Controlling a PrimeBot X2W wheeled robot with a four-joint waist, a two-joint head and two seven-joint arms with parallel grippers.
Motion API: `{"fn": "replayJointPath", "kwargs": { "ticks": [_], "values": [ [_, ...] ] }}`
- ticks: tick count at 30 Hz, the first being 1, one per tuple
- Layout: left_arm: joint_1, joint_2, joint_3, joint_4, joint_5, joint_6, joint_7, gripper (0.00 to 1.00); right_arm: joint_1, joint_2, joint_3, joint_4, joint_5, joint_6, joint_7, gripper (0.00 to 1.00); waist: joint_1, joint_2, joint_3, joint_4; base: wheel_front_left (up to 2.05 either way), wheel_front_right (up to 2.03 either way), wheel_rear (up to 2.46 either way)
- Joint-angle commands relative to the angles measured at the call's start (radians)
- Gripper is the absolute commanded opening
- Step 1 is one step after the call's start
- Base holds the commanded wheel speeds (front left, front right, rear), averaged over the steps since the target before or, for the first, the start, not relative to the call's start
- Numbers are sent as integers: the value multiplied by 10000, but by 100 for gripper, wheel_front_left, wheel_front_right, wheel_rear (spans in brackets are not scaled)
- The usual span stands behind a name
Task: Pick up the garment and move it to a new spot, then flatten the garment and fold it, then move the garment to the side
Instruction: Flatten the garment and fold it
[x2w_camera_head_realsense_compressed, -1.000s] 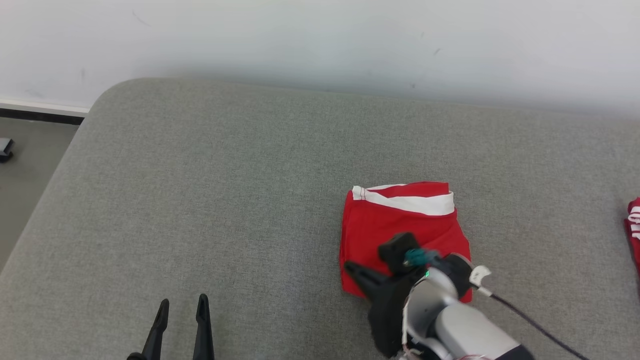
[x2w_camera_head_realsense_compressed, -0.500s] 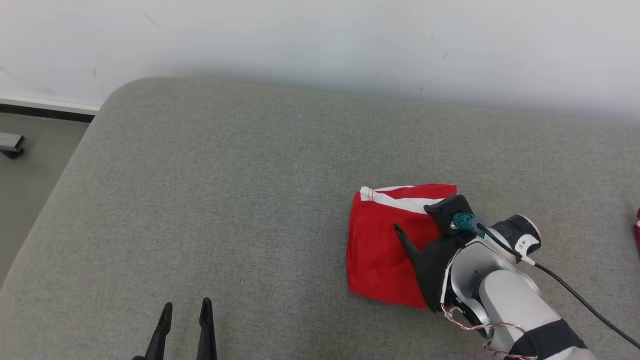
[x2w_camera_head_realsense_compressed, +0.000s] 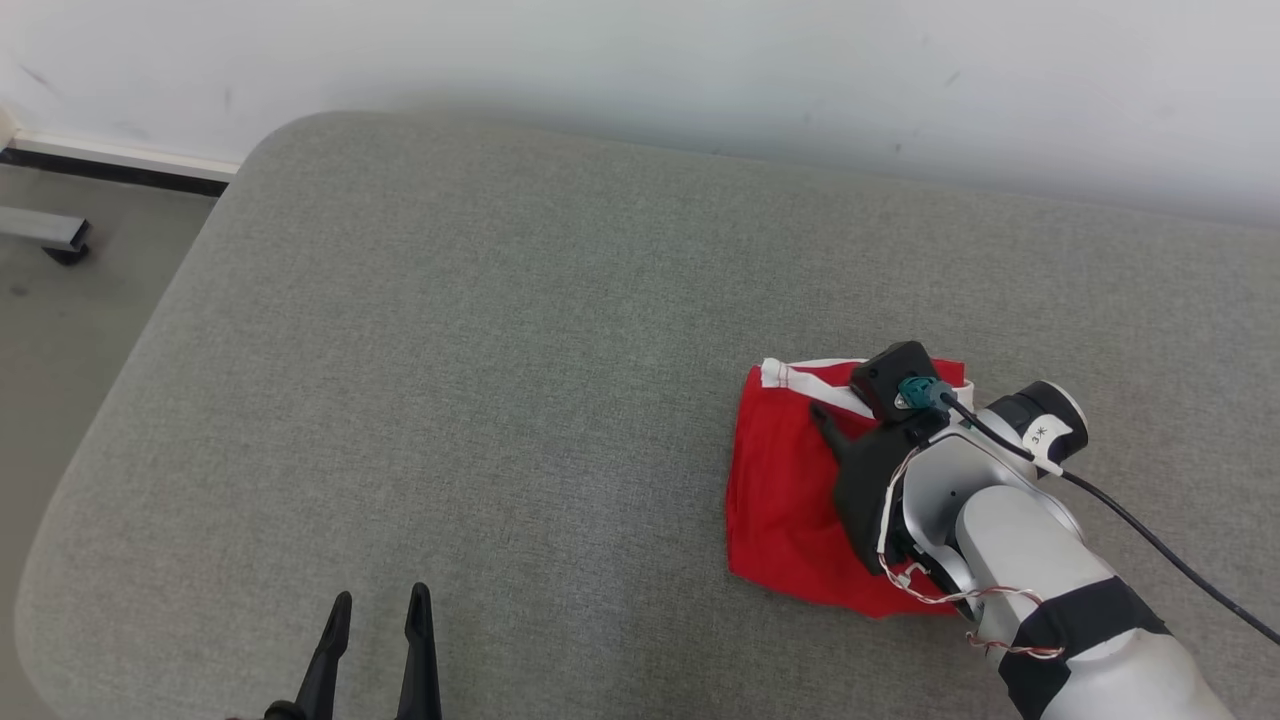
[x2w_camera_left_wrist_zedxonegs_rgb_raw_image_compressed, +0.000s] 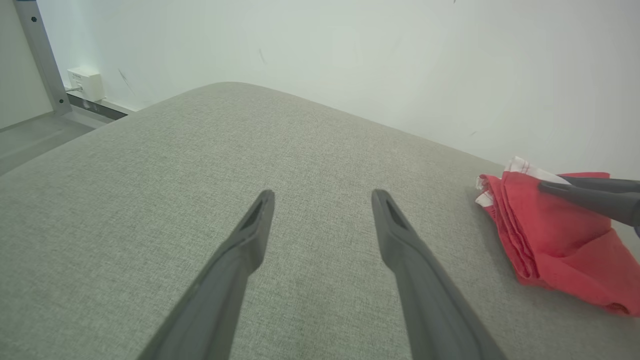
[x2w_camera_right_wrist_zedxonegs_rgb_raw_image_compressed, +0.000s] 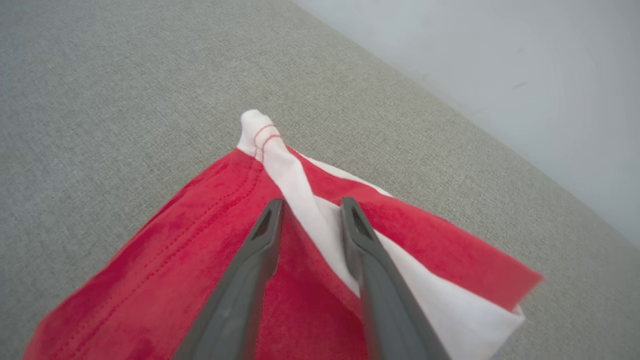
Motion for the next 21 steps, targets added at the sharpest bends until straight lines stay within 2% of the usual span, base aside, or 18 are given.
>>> {"fn": "replayJointPath", "kwargs": {
  "ticks": [1,2,5,6,8,9,21],
  "values": [
    [-110,-7,24,-18,-12,8,-28,100,-102,-36,55,84,58,4,-43,46,0,0,49,51,0,0,0],
    [-111,-7,26,-18,-13,13,-28,100,-142,-33,92,144,95,4,-59,37,0,0,60,61,0,0,0],
    [-116,-7,41,-41,-22,33,-28,100,-243,-32,178,285,145,4,-125,18,0,0,90,69,0,0,0],
    [-120,-7,50,-46,-19,41,-28,100,-263,-31,200,312,154,4,-162,16,0,0,101,64,0,0,0],
    [-142,-8,59,-50,-14,40,-28,100,-332,-31,222,367,170,4,-232,4,0,0,129,48,0,0,0],
    [-160,-8,54,-54,-15,45,-28,100,-411,-33,219,388,175,4,-265,2,0,0,145,41,0,0,0],
    [-422,-7,-158,21,-90,-22,-28,100,-1410,-156,193,1291,55,4,-519,0,0,0,482,247,0,0,0]
  ]
}}
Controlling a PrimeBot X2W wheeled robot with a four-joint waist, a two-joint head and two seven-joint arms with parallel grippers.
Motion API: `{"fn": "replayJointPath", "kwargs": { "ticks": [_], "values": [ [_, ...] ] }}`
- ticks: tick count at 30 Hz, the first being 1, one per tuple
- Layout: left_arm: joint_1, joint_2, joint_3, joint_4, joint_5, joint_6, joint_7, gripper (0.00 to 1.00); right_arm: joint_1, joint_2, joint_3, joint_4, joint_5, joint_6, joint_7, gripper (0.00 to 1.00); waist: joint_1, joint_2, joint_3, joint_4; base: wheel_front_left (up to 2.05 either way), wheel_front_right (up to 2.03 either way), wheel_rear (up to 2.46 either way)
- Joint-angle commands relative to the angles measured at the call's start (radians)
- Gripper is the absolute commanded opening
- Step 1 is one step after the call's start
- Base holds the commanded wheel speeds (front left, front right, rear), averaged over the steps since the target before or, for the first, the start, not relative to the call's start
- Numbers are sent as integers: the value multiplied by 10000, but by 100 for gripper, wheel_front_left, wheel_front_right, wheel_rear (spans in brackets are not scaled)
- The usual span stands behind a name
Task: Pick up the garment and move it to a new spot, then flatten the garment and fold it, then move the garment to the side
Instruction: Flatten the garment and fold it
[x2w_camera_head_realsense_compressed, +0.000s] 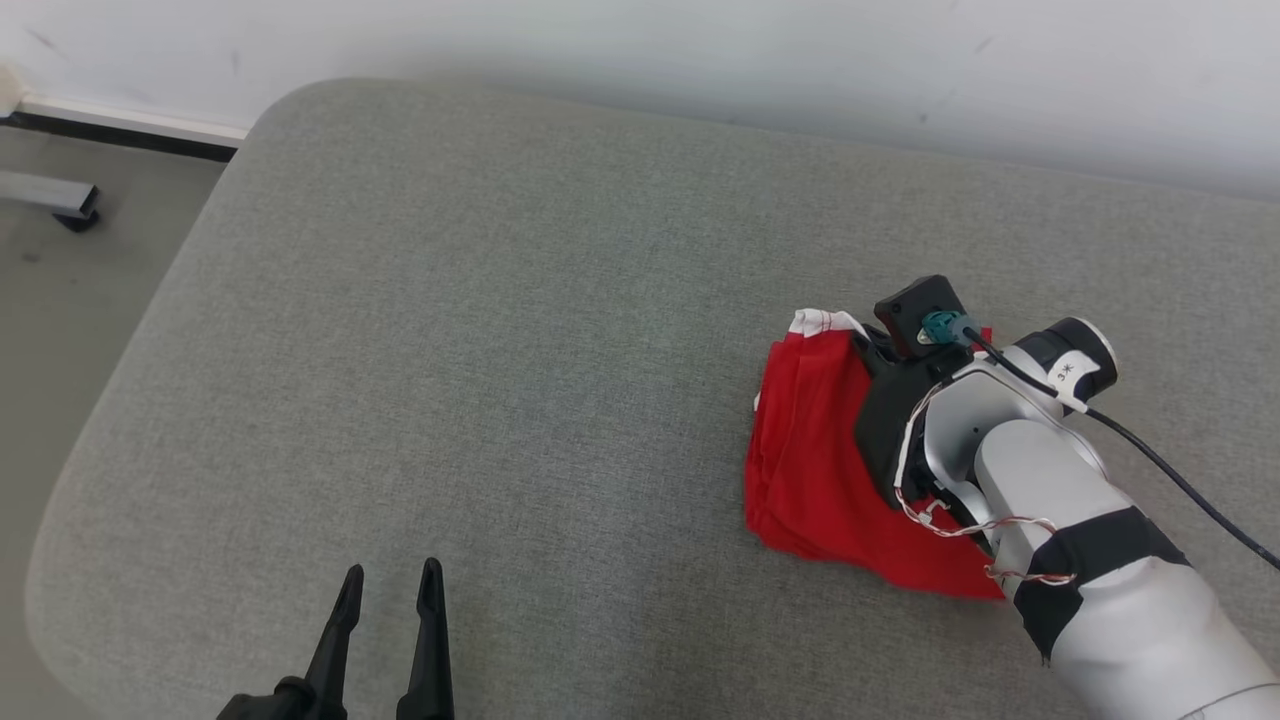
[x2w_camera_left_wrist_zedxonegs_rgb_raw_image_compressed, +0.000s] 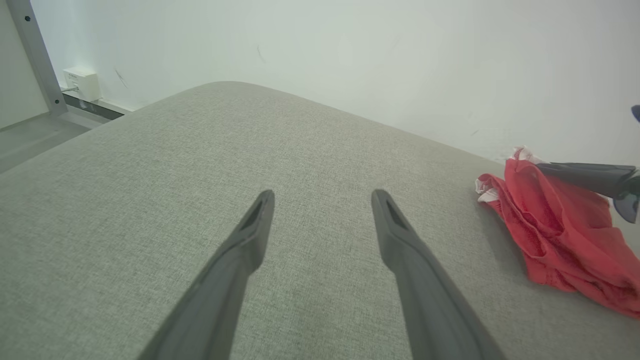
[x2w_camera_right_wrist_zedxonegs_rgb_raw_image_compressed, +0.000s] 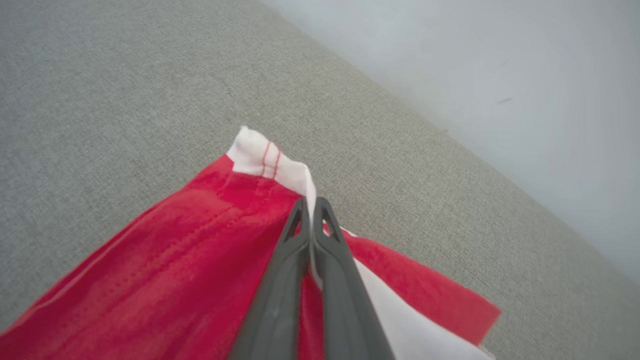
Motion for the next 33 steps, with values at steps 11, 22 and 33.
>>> {"fn": "replayJointPath", "kwargs": {
  "ticks": [11,22,33],
  "values": [
    [-266,-8,-217,9,-175,61,-28,100,-1046,-114,1245,1378,272,4,-830,0,-1,-1,536,620,0,0,0],
    [-78,-7,-127,53,-61,133,-28,100,-1294,-26,1861,2254,1339,4,-2042,100,-1,-1,237,454,0,0,0],
    [508,-5,498,27,395,-22,-28,100,307,77,747,829,2788,4,-4094,100,-1,-1,-1045,-575,0,0,0]
  ]
}}
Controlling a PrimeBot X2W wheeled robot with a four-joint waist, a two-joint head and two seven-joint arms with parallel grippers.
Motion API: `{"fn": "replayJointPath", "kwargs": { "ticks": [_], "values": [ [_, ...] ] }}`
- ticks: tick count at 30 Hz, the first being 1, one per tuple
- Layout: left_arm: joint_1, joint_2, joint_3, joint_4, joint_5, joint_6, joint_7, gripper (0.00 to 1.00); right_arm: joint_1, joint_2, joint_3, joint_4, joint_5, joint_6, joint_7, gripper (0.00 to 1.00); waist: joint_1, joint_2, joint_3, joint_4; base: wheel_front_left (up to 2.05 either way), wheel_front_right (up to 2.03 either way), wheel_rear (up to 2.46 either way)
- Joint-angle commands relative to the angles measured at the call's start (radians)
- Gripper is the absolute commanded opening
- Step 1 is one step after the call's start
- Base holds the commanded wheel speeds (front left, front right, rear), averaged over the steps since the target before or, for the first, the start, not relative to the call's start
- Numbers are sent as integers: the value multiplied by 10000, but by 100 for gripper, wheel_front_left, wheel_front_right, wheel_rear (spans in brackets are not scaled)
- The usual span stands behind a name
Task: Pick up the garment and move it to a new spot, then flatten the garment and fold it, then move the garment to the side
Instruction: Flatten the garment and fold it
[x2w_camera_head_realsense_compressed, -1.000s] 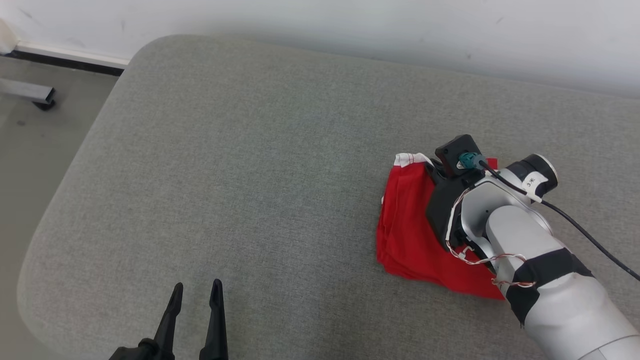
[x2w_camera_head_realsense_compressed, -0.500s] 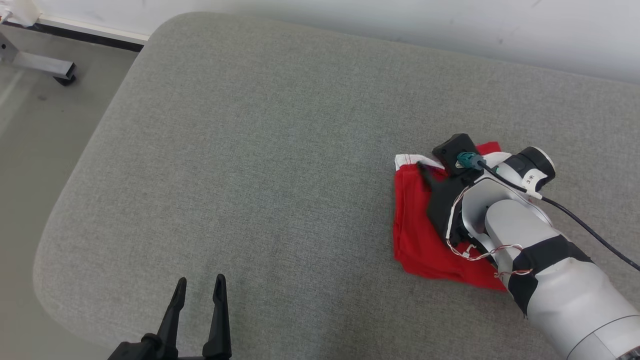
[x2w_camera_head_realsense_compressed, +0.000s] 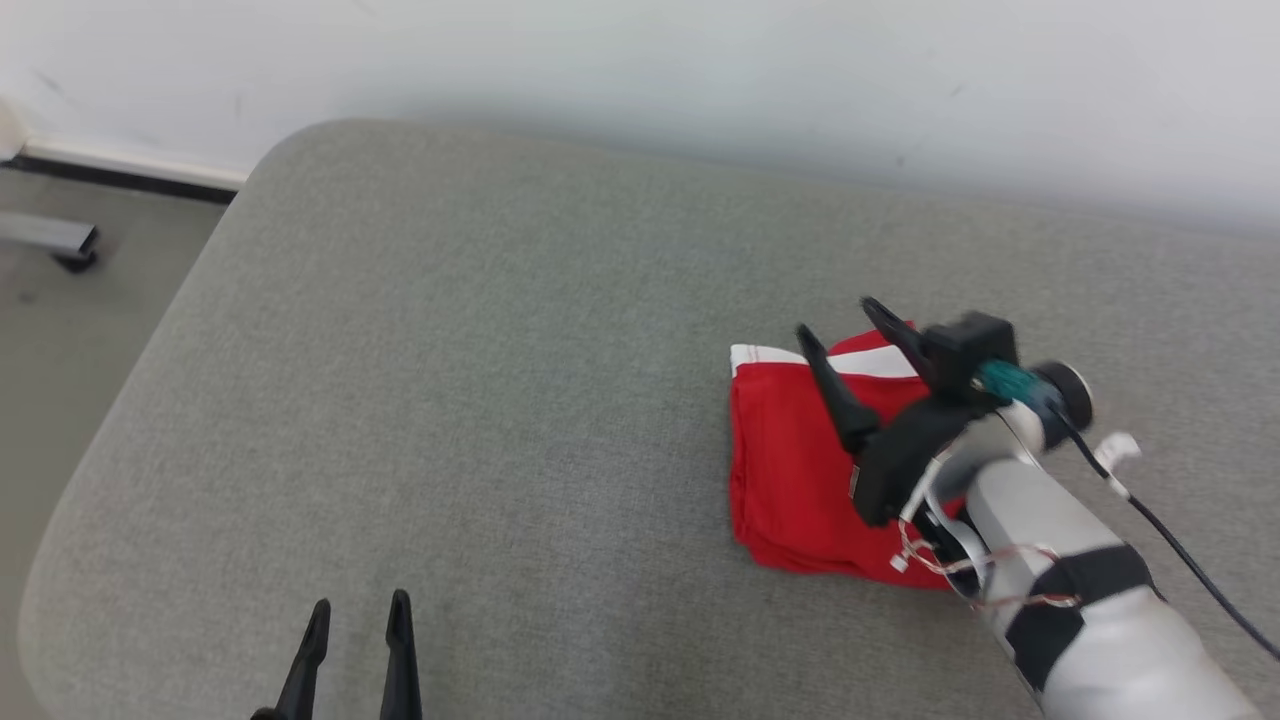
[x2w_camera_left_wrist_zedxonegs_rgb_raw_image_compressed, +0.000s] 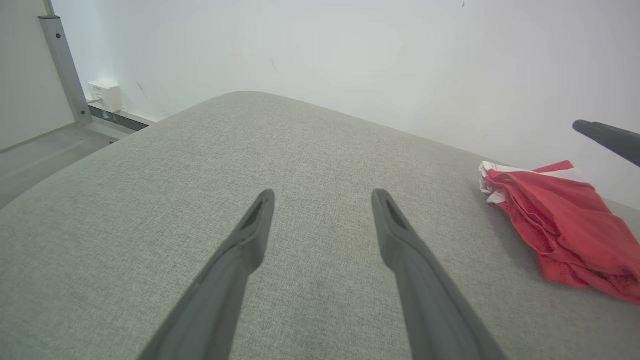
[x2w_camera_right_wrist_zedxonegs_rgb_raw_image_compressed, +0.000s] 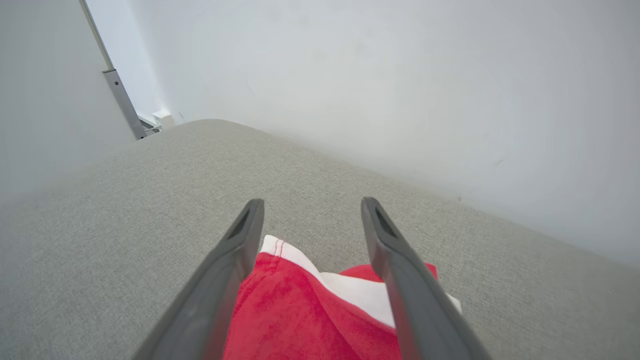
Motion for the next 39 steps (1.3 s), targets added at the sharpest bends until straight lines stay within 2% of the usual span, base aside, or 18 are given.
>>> {"fn": "replayJointPath", "kwargs": {
  "ticks": [1,3,8,15,20,24,27,39],
  "values": [
    [255,-2,116,-17,88,-34,-28,100,678,-150,-479,-249,97,4,-372,100,0,0,-696,-642,0,0,0],
    [329,-3,166,-31,126,-48,-28,100,995,-155,-789,-413,130,4,-523,100,0,0,-816,-733,0,0,0],
    [675,-2,397,-96,285,-98,-28,100,2881,-143,-2725,-1486,-350,5,-971,100,0,0,-1294,-1186,0,0,0],
    [916,-2,530,-224,384,-167,-28,100,5789,520,-5478,-4049,-1626,5,-1064,100,0,0,-1644,-1621,0,0,0],
    [963,-2,621,-202,529,-267,-28,100,7383,939,-6562,-5666,-2355,4,-1064,100,0,0,-1778,-1809,0,0,0],
    [959,-5,760,-105,664,-354,-28,100,8225,1189,-6883,-6259,-2599,4,-1066,100,0,0,-1871,-1938,0,0,0],
    [987,-3,820,14,846,-447,-28,100,8738,1317,-6626,-6387,-2557,4,-991,100,0,0,-1969,-2080,0,0,0],
    [936,-4,912,31,873,-586,-28,100,9086,1414,-6298,-6513,-2274,4,-808,100,0,0,-2101,-2166,0,0,0]
  ]
}}
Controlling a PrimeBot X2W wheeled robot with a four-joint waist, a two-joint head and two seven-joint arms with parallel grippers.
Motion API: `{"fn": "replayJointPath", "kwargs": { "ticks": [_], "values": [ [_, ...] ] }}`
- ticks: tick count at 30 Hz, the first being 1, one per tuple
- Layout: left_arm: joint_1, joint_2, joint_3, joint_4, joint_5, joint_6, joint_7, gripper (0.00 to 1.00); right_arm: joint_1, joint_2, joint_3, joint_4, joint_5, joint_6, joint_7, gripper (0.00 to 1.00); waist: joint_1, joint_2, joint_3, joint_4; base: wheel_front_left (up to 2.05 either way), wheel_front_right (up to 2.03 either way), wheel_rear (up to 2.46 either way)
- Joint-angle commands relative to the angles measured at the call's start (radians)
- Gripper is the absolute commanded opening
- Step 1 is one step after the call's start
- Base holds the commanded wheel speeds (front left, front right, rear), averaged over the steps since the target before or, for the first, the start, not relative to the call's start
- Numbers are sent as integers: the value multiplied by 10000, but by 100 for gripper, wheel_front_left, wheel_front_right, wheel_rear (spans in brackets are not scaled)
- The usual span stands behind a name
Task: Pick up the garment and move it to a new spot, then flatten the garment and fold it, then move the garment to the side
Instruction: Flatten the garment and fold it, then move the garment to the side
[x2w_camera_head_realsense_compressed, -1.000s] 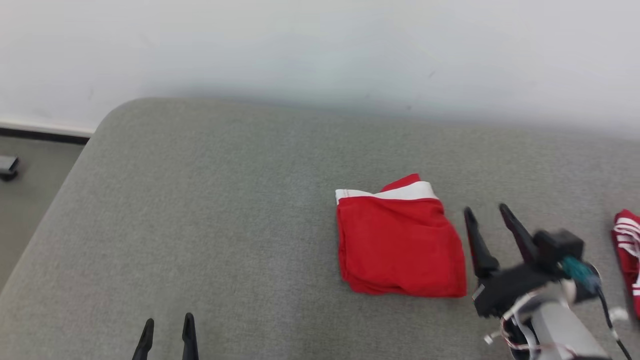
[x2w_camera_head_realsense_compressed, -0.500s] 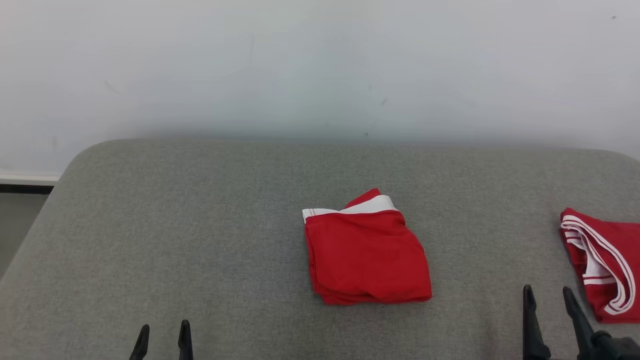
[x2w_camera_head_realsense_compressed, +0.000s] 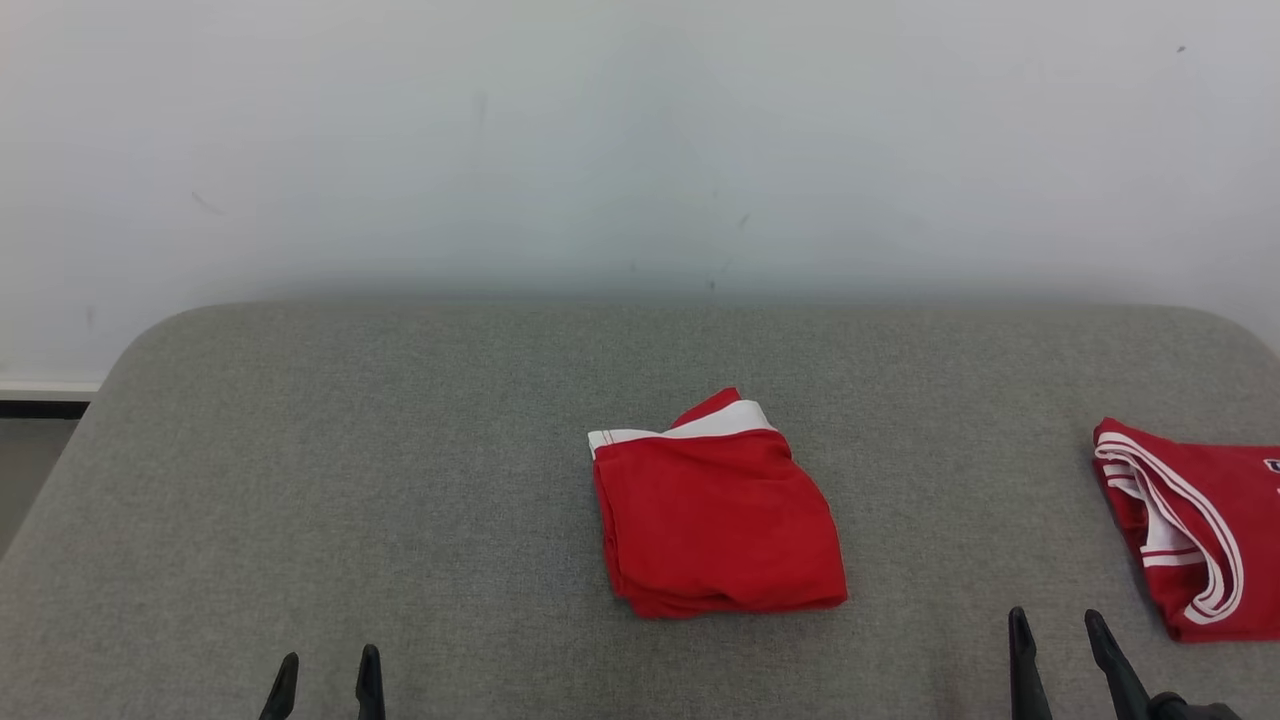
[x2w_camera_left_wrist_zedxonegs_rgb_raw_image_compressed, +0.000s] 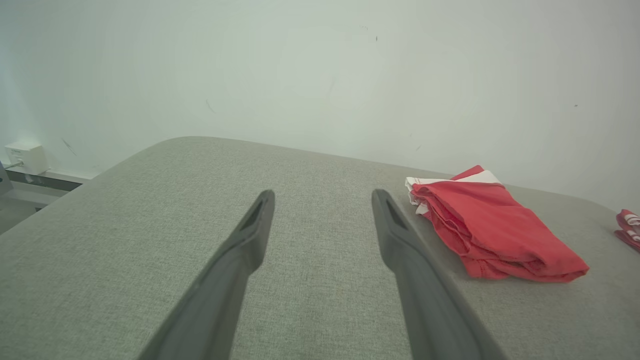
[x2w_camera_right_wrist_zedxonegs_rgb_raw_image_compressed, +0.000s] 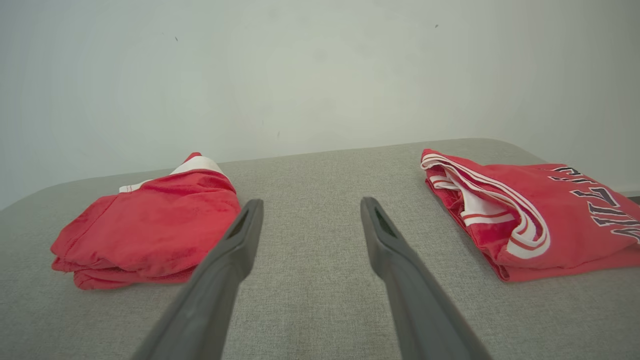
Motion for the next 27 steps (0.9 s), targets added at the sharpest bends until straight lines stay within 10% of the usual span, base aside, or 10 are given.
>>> {"fn": "replayJointPath", "kwargs": {
  "ticks": [1,18,27],
  "values": [
    [74,-4,30,-24,-17,-59,-28,100,101,25,29,-22,84,4,-15,100,0,0,-13,10,0,0,0],
    [179,-4,-72,-80,-86,-62,-28,100,-416,23,-126,218,405,5,376,100,0,0,109,93,0,0,0],
    [24,-5,-198,-115,-206,-59,-28,100,-3503,-23,149,1562,140,5,4724,100,0,0,566,75,0,0,0]
  ]
}}
